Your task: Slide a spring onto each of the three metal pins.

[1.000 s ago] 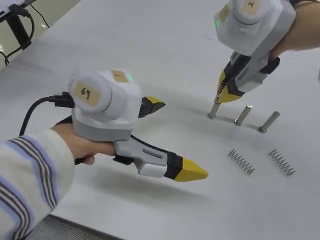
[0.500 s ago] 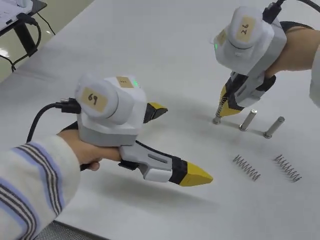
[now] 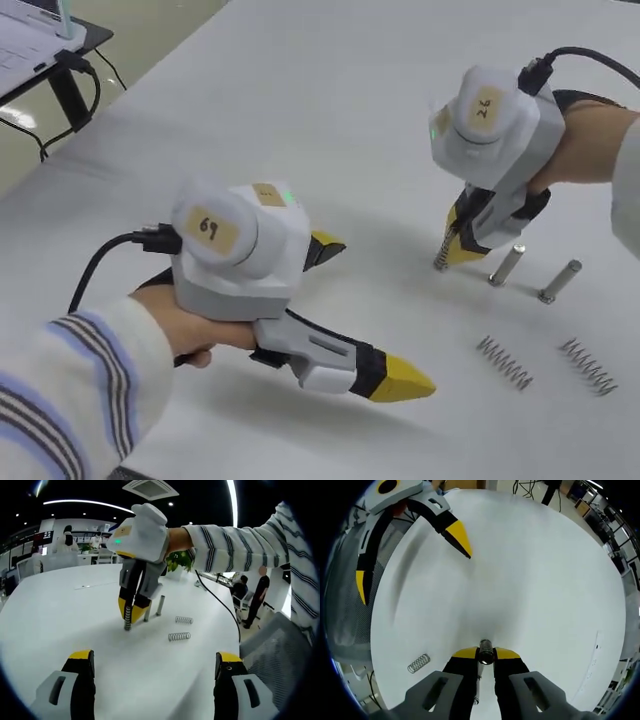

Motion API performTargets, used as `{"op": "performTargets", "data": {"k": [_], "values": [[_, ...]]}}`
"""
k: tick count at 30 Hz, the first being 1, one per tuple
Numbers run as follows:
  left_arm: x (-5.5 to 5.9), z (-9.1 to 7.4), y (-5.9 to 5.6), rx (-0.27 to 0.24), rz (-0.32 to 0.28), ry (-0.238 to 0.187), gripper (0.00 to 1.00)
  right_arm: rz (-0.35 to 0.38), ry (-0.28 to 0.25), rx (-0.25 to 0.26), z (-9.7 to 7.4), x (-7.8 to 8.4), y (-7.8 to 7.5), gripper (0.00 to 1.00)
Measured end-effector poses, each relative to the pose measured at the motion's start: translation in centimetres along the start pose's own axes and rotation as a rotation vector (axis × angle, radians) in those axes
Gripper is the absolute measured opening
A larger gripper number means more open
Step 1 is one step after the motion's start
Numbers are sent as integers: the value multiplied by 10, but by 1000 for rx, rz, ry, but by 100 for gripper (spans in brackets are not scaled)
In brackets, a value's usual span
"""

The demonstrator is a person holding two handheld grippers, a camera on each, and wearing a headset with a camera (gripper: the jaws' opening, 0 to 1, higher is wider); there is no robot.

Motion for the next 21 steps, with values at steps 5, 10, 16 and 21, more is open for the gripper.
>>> {"op": "performTargets", "data": {"k": [5,10,16,21], "values": [[-1,-2,3,-8,2,5,97,9,5,0,3,1,-2,8],[-1,-3,3,-7,1,4,96,22,0,-4,2,1,-2,8],[-1,-1,2,0,4,12,96,11,12,-5,4,1,-1,9],[-2,-2,2,1,4,13,95,9,12,-7,5,1,-2,9]]}}
Point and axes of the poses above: the centre of the closed fingertips' face, and the gripper's own axes: z roughly forward along the fingers, y roughly to its left, x roughly out of its underside, the point moved 7 cm from there along -z, roughly backward along the fingers, and after that the axes turned 8 degrees about x, right-handed, at the moved point
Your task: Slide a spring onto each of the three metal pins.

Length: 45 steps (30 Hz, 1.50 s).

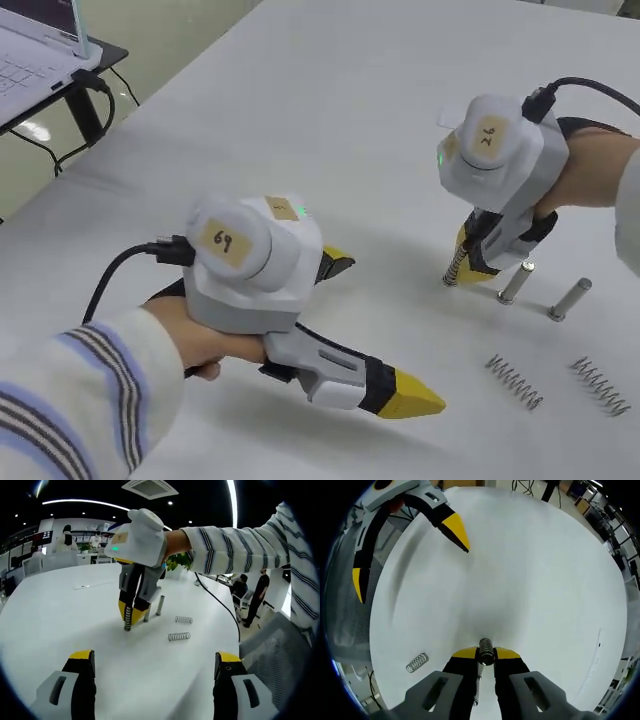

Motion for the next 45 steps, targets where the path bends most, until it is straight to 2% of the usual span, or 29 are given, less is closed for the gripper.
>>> {"op": "performTargets", "data": {"k": [6,8,10,12,19,24,30,33,38,42,45], "values": [[-1,-2,0,0,-2,-5,95,1,13,2,-1,1,0,10],[-1,-2,0,0,-1,-3,95,14,11,6,-1,1,0,15],[-1,-2,-1,2,-1,1,95,40,6,-12,-2,1,2,18],[0,-1,-1,3,0,7,95,45,-8,4,-5,0,0,20],[3,1,-3,14,-8,20,95,29,-8,30,-21,-4,1,27],[5,3,-4,17,-5,41,95,61,-22,52,-32,-5,0,31],[7,6,-6,52,-22,47,94,45,-31,86,-46,-2,3,32],[9,8,-4,58,-21,63,94,46,-54,115,-56,-2,4,31],[8,8,-6,71,-18,67,94,51,-85,146,-70,-1,11,32],[8,10,-9,77,-11,72,94,114,-157,119,-79,-3,20,35],[8,11,-9,81,-13,75,93,120,-162,130,-84,0,25,36]]}}
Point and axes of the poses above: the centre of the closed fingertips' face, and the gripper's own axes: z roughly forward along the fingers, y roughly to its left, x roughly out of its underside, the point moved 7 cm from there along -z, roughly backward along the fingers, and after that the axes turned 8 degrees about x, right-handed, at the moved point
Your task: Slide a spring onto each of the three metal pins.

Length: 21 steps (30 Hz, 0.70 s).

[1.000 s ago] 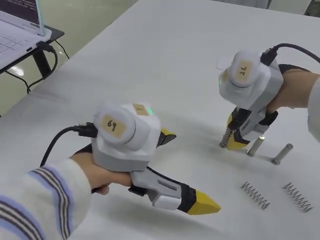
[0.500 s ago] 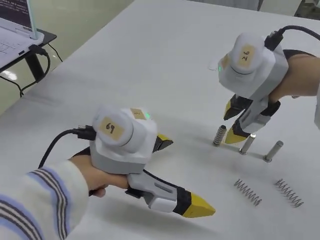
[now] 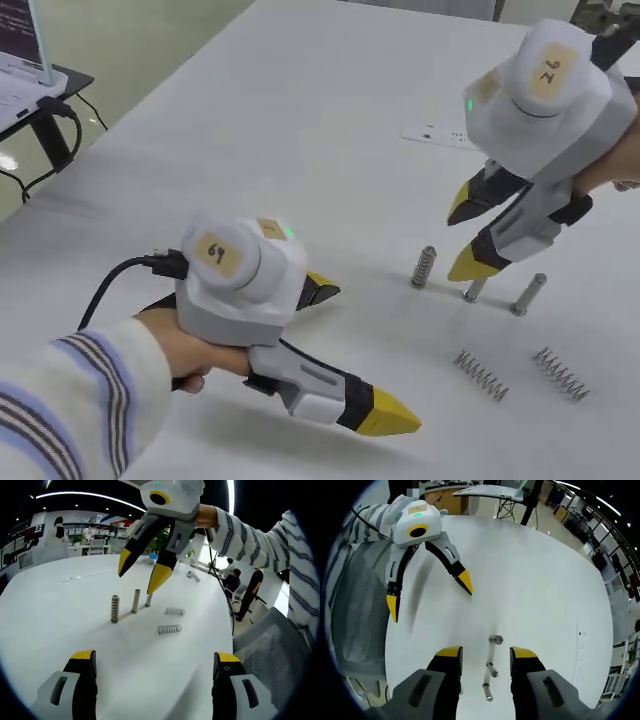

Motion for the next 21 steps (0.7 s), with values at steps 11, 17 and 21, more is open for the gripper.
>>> {"op": "performTargets", "data": {"k": [11,17,21], "values": [[-3,2,-2,11,13,15,93,162,-78,85,-22,18,14,43],[-5,0,-2,11,16,16,93,271,-106,96,-26,38,31,44],[-5,-1,-1,11,16,18,93,331,-119,103,-27,51,43,46]]}}
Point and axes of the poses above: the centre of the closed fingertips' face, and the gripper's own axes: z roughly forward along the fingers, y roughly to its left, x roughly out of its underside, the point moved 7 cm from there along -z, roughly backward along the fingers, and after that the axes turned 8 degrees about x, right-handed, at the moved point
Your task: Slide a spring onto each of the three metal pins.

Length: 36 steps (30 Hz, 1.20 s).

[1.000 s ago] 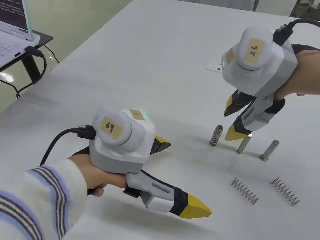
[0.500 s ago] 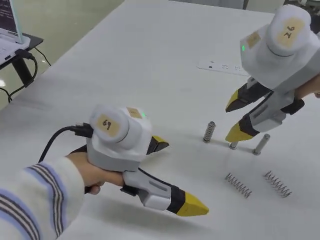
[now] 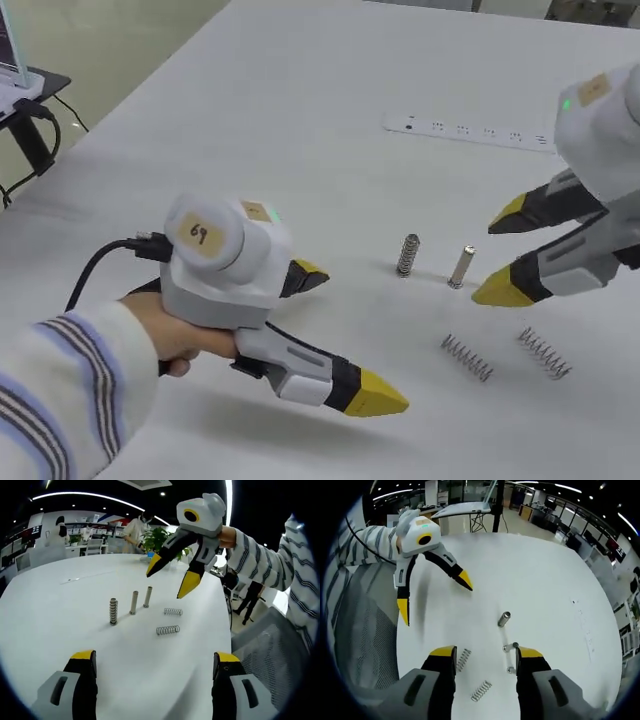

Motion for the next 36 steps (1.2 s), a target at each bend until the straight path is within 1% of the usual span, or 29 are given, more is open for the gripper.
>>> {"op": "performTargets", "data": {"k": [2,3,4,5,8,10,13,14,17,20,23,24,26,29,31,34,36], "values": [[0,0,0,0,0,2,93,45,-2,14,-1,6,0,49],[0,0,0,-1,0,2,93,62,-8,13,-2,10,1,51],[0,-1,0,-2,0,2,93,67,-12,13,-3,11,1,51],[0,-1,0,-3,-1,2,93,92,-28,13,-4,14,2,50],[0,-2,0,-4,0,4,92,149,-52,12,-9,22,4,50],[0,-3,0,-6,-2,7,92,172,-46,11,-12,30,6,49],[-1,-5,-1,-6,-2,2,91,235,-72,22,-14,39,8,50],[-1,-5,-1,-6,-3,3,91,240,-76,25,-15,40,8,50],[0,-6,-2,-8,-3,9,92,304,-116,58,-21,46,8,54],[0,-6,-4,-7,-1,16,92,342,-135,74,-24,53,12,56],[1,-7,-6,-5,-1,22,92,370,-162,65,-25,58,16,59],[1,-6,-6,-1,-6,17,91,397,-173,74,-24,61,17,61],[0,-6,-7,2,-7,11,90,400,-184,77,-24,65,21,63],[-1,-6,-7,4,-5,9,91,436,-201,70,-22,72,24,64],[-2,-6,-7,7,-6,8,91,464,-218,77,-22,74,27,66],[-2,-6,-7,6,-4,12,91,483,-233,90,-23,76,32,76],[-1,-6,-7,8,-4,17,91,496,-241,101,-23,78,35,80]]}}
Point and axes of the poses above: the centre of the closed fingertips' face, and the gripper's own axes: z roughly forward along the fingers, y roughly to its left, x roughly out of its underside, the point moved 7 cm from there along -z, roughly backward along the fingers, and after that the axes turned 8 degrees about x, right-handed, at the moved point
